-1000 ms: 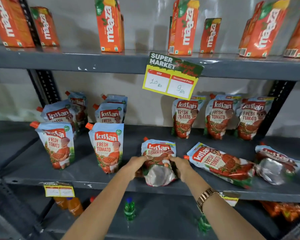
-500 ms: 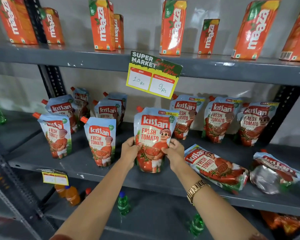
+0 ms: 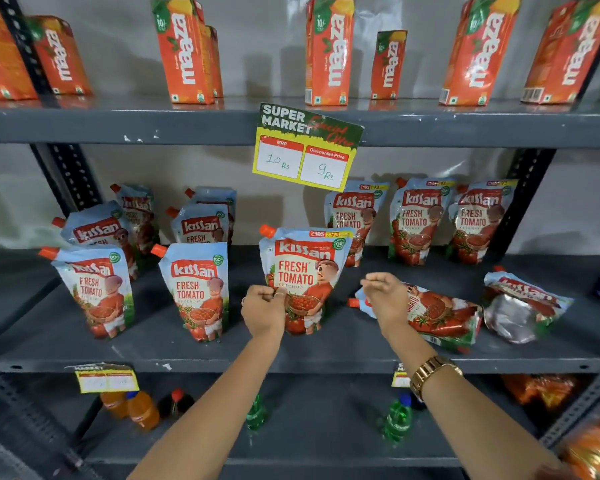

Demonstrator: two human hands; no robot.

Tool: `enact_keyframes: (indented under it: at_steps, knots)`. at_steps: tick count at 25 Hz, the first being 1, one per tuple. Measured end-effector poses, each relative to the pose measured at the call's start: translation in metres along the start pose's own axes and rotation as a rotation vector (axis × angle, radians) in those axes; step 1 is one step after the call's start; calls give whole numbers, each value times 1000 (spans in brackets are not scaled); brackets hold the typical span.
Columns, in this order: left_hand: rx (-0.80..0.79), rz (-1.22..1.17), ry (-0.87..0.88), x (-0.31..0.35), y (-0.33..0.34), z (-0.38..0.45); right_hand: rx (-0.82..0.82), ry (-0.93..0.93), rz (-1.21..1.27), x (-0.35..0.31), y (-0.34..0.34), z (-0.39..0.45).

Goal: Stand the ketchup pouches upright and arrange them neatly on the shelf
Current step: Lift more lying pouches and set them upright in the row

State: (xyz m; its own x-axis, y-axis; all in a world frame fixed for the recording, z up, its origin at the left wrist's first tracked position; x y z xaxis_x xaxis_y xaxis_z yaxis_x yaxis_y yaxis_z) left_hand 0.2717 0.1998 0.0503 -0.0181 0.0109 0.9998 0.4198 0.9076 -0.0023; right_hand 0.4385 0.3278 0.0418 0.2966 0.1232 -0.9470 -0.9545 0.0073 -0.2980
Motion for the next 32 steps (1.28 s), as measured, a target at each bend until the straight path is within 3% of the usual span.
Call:
enact_keyframes:
  at_steps: [2, 4, 8, 11, 15, 21, 27, 32]
  knots:
    - [-79, -30, 6, -4, 8, -18, 65, -26, -71, 3, -20, 7]
    - [-255, -37, -53, -12, 25, -38, 74, -15, -174, 5, -41, 15]
    - [-476, 10, -359, -32, 69, -67, 66, -31, -400, 6, -81, 34]
    - [-546, 6, -520, -39, 99, -84, -21, -73, -602, 8, -103, 45]
    - [-591, -26, -608, -37, 133, -108, -205, -186, -781, 15, -122, 65]
    - [-532, -42, -631, -38, 166, -131, -373, -176, -916, 34, -134, 88]
    - [-364, 33, -507, -38, 176, -122, -451, -150, -1079, 26, -132, 83]
    - [-269, 176, -435, -34, 180, -105, -637, 113, -916, 37, -132, 74]
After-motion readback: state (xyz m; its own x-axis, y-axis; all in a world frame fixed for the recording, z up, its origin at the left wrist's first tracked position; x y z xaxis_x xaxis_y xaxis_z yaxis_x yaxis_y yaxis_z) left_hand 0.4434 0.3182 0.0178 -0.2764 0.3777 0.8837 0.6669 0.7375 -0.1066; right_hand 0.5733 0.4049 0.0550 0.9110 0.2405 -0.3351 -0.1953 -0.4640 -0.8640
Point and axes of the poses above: each hand's wrist, its own z-axis towards the middle knuckle, its own y-axis out of the palm, x = y × z, the point moved 2 cm from there along z, towards the middle knuckle, and after that the axes turned 10 degrees about -z, right-handed, at the moved point
